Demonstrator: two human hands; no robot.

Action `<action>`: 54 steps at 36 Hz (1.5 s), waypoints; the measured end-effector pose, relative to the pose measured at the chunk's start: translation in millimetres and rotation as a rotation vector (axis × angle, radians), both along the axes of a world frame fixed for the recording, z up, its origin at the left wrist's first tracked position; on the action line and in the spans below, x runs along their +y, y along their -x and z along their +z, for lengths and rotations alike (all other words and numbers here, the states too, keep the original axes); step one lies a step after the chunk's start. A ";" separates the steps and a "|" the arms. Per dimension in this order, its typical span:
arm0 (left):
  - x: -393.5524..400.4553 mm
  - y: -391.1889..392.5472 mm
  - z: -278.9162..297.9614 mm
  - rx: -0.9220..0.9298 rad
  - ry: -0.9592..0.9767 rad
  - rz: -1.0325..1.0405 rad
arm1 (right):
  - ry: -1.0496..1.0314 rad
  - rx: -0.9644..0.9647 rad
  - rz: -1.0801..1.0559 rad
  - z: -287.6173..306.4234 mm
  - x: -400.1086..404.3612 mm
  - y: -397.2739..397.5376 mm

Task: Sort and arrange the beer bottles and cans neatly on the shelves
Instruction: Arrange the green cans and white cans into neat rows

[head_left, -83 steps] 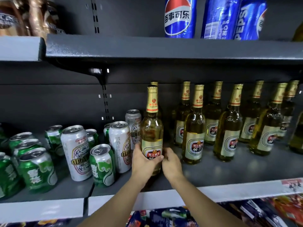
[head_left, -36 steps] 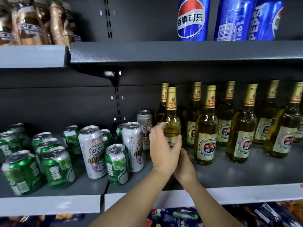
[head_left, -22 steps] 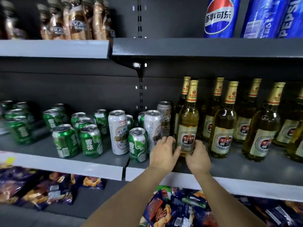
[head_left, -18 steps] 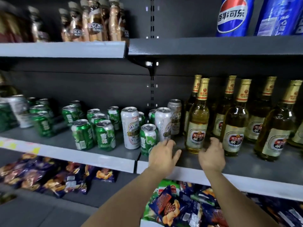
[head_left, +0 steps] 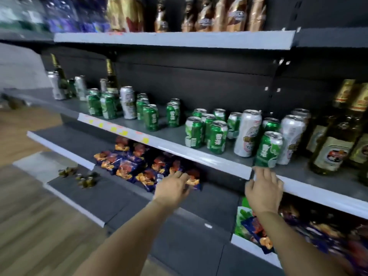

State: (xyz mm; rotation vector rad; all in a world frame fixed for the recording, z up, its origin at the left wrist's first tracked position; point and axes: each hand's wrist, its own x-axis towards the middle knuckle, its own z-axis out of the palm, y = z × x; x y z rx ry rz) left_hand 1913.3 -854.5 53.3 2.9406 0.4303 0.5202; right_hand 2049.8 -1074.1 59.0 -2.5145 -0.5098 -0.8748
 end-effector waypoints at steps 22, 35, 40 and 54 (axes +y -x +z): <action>291.9 291.9 -67.3 0.276 0.342 0.684 | 0.605 0.680 0.822 -54.4 425.7 229.8; 482.8 275.6 -29.0 0.407 0.159 0.695 | 0.680 0.621 0.894 -32.9 639.5 207.9; 549.4 270.9 -30.5 0.410 0.172 0.684 | 0.701 0.634 0.892 -32.6 702.0 199.7; 760.1 237.5 -25.9 0.370 0.155 0.524 | 0.552 0.511 0.712 -12.6 871.4 166.7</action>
